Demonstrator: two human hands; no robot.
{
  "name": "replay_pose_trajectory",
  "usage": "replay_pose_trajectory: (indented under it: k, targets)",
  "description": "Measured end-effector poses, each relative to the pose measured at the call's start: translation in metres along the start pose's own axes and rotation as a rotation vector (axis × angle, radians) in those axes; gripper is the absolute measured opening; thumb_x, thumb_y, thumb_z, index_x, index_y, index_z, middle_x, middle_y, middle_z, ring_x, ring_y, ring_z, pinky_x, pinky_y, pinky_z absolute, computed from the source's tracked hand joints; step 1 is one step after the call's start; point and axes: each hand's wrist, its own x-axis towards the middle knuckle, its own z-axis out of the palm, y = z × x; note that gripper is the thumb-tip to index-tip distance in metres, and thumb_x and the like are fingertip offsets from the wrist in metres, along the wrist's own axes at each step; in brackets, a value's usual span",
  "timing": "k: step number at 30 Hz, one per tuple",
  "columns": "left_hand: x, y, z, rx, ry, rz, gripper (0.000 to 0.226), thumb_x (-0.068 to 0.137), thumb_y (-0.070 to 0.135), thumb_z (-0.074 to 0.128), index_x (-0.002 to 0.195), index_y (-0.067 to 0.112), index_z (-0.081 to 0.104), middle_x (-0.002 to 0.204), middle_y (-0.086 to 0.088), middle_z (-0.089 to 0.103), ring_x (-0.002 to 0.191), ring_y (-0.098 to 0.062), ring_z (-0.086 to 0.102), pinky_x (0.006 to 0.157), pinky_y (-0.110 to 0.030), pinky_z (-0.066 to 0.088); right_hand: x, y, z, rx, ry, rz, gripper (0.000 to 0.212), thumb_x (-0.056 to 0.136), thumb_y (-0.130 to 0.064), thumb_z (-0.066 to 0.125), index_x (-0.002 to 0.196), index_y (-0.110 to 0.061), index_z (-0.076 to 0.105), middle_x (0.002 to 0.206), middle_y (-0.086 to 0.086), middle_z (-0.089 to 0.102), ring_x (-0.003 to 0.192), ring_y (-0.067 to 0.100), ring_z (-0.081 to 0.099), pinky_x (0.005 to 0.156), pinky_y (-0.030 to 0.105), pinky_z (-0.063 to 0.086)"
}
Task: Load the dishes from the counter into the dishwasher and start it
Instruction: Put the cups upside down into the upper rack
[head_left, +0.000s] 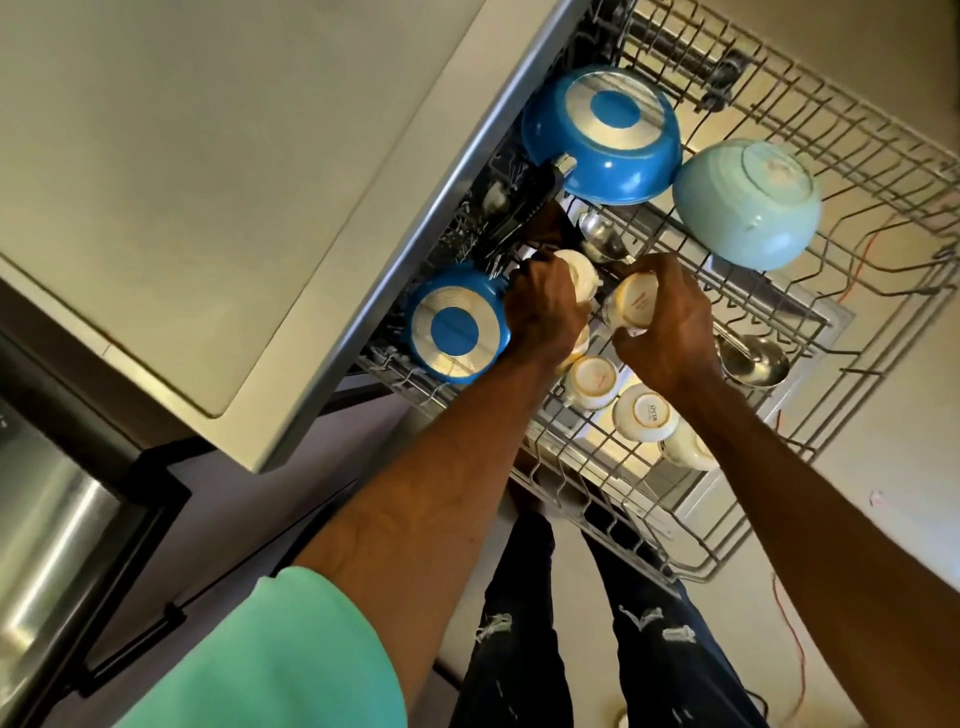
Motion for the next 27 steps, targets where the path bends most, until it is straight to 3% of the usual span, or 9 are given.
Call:
replay_pose_trajectory:
  k: [8, 10, 13, 17, 23, 27]
  targets:
    - [0.007, -0.003, -0.001, 0.011, -0.064, 0.064, 0.092, 0.08, 0.034, 0.082, 0.153, 0.011, 0.03, 0.136, -0.015, 0.058, 0.125, -0.034, 0.057, 0.091, -0.043, 0.053, 0.002, -0.005, 0.015, 0.003, -0.07, -0.021, 0.068, 0.065, 0.002, 0.077, 0.123, -0.016, 0.047, 0.119, 0.014, 0.059, 0.097, 0.026, 0.059, 0.072, 0.035, 0.049]
    - [0.009, -0.004, -0.002, 0.005, -0.08, 0.092, 0.093, 0.081, 0.029, 0.08, 0.155, 0.013, 0.026, 0.138, -0.014, 0.056, 0.127, -0.035, 0.055, 0.094, -0.043, 0.051, 0.007, 0.0, 0.019, -0.008, -0.08, -0.018, 0.068, 0.065, 0.002, 0.077, 0.124, -0.016, 0.048, 0.12, 0.014, 0.06, 0.1, 0.03, 0.06, 0.073, 0.038, 0.051]
    - [0.009, -0.003, -0.006, 0.026, -0.102, 0.091, 0.089, 0.081, 0.026, 0.08, 0.153, 0.013, 0.029, 0.14, -0.013, 0.055, 0.13, -0.035, 0.053, 0.098, -0.043, 0.049, 0.006, 0.007, 0.029, -0.057, -0.123, -0.022, 0.076, 0.067, 0.004, 0.077, 0.133, -0.016, 0.044, 0.127, 0.015, 0.057, 0.109, 0.035, 0.06, 0.083, 0.045, 0.055]
    - [0.005, -0.002, -0.015, 0.048, -0.112, 0.106, 0.095, 0.083, 0.026, 0.08, 0.156, 0.007, 0.022, 0.146, -0.015, 0.049, 0.135, -0.034, 0.048, 0.102, -0.042, 0.047, 0.006, 0.015, 0.035, -0.117, -0.147, -0.051, 0.085, 0.074, 0.004, 0.076, 0.147, -0.006, 0.032, 0.137, 0.022, 0.048, 0.125, 0.039, 0.049, 0.101, 0.05, 0.046]
    - [-0.013, 0.0, -0.034, 0.133, 0.016, 0.091, 0.084, 0.09, 0.016, 0.071, 0.155, 0.0, 0.021, 0.14, -0.017, 0.053, 0.129, -0.029, 0.054, 0.096, -0.036, 0.051, 0.013, 0.014, 0.03, -0.258, -0.328, 0.001, 0.094, 0.073, 0.0, 0.076, 0.15, -0.01, 0.024, 0.143, 0.024, 0.033, 0.131, 0.043, 0.039, 0.1, 0.053, 0.044]
    - [-0.039, -0.002, -0.056, 0.197, 0.123, 0.123, 0.084, 0.088, 0.012, 0.072, 0.154, -0.002, 0.022, 0.138, -0.017, 0.055, 0.125, -0.028, 0.057, 0.097, -0.035, 0.052, 0.006, 0.007, 0.018, -0.188, -0.257, -0.015, 0.101, 0.065, 0.005, 0.078, 0.151, -0.012, 0.026, 0.14, 0.025, 0.038, 0.129, 0.043, 0.041, 0.105, 0.054, 0.044]
